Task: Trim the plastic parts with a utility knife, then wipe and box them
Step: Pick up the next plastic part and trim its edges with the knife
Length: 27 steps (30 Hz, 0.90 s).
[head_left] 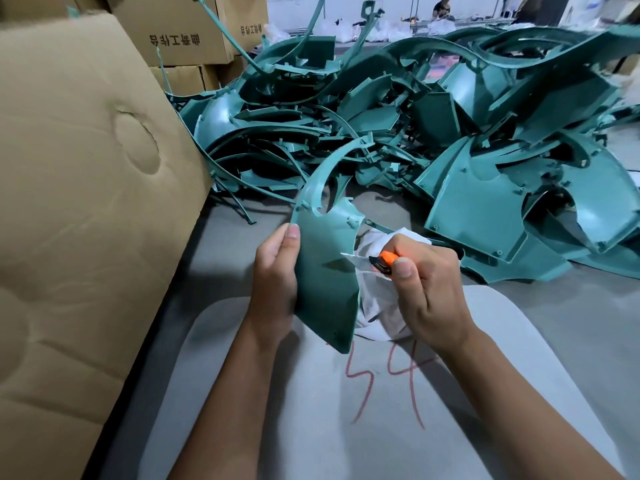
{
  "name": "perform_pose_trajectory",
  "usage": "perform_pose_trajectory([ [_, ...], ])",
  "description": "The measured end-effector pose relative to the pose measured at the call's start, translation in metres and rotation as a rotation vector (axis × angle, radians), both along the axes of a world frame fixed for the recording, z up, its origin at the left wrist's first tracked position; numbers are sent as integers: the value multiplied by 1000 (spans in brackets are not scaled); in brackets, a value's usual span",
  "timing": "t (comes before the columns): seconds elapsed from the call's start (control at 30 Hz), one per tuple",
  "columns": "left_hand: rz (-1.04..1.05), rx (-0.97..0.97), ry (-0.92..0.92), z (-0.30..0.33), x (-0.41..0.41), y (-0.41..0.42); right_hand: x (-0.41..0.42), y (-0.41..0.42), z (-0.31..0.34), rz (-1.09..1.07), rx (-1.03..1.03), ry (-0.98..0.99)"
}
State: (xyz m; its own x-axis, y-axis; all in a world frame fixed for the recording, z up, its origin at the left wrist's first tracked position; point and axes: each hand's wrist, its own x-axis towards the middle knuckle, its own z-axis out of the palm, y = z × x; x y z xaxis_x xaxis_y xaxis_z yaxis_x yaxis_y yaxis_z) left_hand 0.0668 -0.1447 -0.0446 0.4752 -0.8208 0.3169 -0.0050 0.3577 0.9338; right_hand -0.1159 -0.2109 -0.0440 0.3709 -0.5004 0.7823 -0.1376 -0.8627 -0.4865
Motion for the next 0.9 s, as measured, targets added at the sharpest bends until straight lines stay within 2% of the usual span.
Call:
perform_pose_trajectory([
  [0.33,-168,45,177,-5,-1,-1,-4,3,2,29,22,-7],
  [0.57,-213,113,113,-4,-5,6,-5,5,4,58,147,-188],
  [0.67,-219,110,106,-5,-9,4,-5,2,1,60,199,-115],
  [0.9,-253,110,169,-3,-9,5,-3,-3,0,-160,265,-52],
])
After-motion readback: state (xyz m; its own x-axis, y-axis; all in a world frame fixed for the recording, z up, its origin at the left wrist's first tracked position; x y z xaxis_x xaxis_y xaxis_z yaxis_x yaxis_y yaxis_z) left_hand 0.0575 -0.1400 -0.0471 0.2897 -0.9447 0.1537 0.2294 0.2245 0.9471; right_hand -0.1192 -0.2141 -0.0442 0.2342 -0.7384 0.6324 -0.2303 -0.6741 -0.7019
